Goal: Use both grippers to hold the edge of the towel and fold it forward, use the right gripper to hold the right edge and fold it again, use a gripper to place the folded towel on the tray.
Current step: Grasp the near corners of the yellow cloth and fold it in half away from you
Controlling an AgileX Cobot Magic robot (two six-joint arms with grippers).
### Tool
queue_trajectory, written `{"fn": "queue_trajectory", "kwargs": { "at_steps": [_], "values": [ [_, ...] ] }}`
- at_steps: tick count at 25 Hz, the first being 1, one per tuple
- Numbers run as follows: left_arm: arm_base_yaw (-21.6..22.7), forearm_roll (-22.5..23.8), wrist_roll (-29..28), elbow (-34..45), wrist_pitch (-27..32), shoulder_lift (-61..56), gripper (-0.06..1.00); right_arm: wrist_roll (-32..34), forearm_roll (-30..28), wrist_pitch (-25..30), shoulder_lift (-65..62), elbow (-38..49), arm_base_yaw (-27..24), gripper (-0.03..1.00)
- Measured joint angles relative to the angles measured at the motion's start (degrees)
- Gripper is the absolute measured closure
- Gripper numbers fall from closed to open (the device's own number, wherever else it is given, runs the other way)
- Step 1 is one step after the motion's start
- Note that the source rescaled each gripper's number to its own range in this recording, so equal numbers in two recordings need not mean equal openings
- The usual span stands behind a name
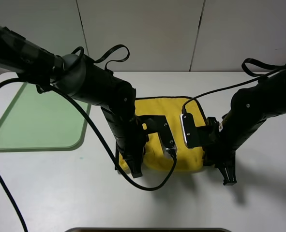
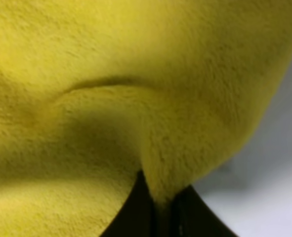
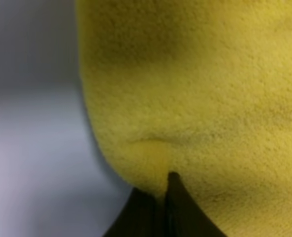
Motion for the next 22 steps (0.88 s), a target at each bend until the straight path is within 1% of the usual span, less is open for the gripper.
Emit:
{"fn": "queue_trajectory", "kwargs": {
  "at_steps": [4,7,10,18,22],
  "values": [
    [0.00,0.78,-0.10,0.38,3.40,-1.39,0.94,2.59,0.34,1.61,-2.82,0.37,0.00,0.97],
    [0.00,0.92,-0.17,0.42,4.39,-3.36,0.94,4.62,0.39,2.96,-5.96,0.37,0.00,0.97],
    [0.00,0.92,-0.24,0.42,5.17,-5.41,0.94,5.19,0.39,4.89,-8.93,0.43,0.00,0.97],
    [0.00,0.98,-0.24,0.42,8.89,-9.96,0.94,5.74,1.29,12.63,-17.07,0.43,0.00,0.97],
    [0.00,1.03,-0.25,0.42,10.62,-12.81,0.94,7.51,2.46,15.86,-20.79,0.43,0.00,0.97]
  ]
}}
